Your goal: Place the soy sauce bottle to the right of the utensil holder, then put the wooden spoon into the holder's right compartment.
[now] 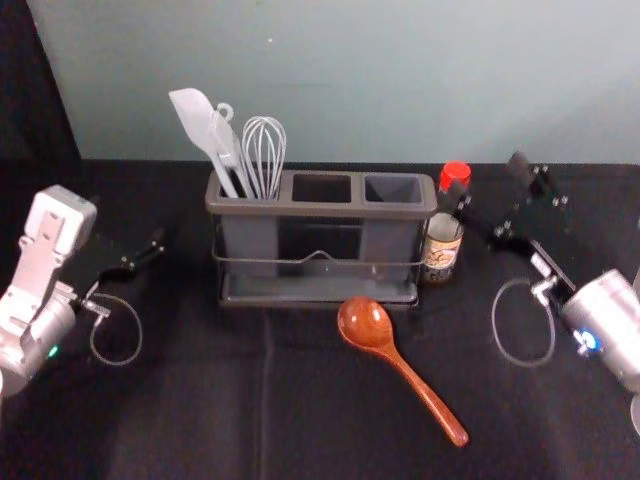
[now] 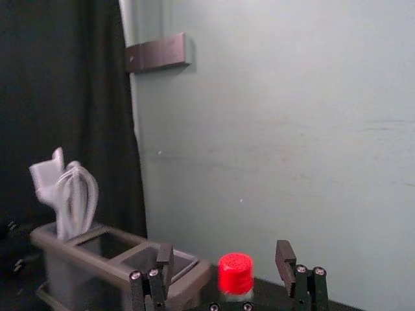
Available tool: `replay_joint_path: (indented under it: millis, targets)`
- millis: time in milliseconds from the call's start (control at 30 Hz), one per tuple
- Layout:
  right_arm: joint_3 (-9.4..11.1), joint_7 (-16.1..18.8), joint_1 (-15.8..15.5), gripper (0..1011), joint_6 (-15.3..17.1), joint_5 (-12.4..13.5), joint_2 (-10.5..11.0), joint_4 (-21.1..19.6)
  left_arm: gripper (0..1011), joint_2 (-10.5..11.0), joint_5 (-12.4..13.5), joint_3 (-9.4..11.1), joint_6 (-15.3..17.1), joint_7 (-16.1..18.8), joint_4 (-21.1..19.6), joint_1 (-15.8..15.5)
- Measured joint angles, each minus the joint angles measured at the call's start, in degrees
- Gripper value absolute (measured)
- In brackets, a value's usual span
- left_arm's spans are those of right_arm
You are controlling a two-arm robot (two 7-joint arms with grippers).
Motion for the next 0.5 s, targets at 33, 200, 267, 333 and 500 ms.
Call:
replay_joint_path:
  millis: [33, 200, 267, 333, 500]
  targets:
    - [-0.1, -0.2, -0.7, 1004, 0.1, -0.4, 0.3, -0.9, 1000, 0.0, 0.0, 0.0, 0.0, 0.0, 0.0, 0.0]
    - [-1.1, -0.7, -4.5, 1004, 1.4, -2.7, 1.6, -4.8, 1000, 0.0, 0.0, 0.0, 0.0, 0.0, 0.0, 0.0]
    - [-1.8, -1.0, -6.0, 1004, 2.2, -3.4, 1.9, -6.1, 1000, 0.0, 0.0, 0.0, 0.0, 0.0, 0.0, 0.0]
    - [-2.4, -1.0, -6.9, 1004, 2.7, -3.8, 1.9, -6.7, 1000, 0.0, 0.0, 0.0, 0.0, 0.0, 0.0, 0.0]
    - [-4.5, -2.6, -9.8, 1004, 3.9, -6.1, 1.4, -8.3, 1000, 0.0, 0.0, 0.0, 0.0, 0.0, 0.0, 0.0]
